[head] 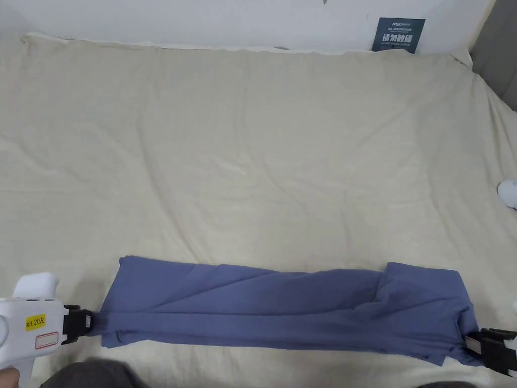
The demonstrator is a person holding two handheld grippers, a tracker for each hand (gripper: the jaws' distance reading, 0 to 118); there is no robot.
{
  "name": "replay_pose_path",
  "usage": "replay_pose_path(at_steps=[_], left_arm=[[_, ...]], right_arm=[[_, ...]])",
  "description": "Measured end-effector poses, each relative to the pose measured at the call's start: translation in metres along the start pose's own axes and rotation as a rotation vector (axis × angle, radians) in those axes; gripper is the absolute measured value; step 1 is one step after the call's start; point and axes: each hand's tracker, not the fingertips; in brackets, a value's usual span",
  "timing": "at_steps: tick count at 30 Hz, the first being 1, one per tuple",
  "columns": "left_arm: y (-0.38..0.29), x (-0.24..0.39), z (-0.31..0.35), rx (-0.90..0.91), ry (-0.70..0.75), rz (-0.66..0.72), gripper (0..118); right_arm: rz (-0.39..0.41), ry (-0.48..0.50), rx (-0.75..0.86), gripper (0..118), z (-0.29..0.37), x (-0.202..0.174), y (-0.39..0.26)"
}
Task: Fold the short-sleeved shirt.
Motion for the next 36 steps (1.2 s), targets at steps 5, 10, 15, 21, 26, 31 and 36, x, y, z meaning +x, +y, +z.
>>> replay_pose_path(at_steps=[5, 10, 15, 21, 26, 31, 36], left_arm=[[-0.002, 0.003, 0.002, -0.009, 0.010, -0.009, 1], [0.001, -0.008, 0.018, -0.029, 0.018, 0.034, 114], [0.025, -0.017, 0.053, 0.050, -0.015, 0.087, 111], [0.040, -0.019, 0.040, 0.078, -0.159, 0.167, 0], [0.054, -0.024, 0.009, 0.006, -0.316, 0.214, 0], [0.067, -0.026, -0.019, -0.119, -0.428, 0.201, 88], [0.112, -0.055, -0.041, -0.157, -0.591, 0.223, 111]], right_arm=[[0.011, -0.026, -0.044, 5, -0.004, -0.002, 0.005], [-0.022, -0.133, -0.046, 103, 0.019, 0.005, 0.007], [-0.106, -0.158, 0.017, 91, 0.060, 0.004, 0.009], [-0.154, -0.099, 0.093, 0, 0.071, -0.024, 0.018], [-0.100, -0.089, 0.097, 0, 0.064, -0.056, 0.030], [-0.098, -0.061, 0.102, 0, 0.065, -0.075, 0.036], [-0.100, -0.060, 0.085, 0, 0.057, -0.080, 0.038]])
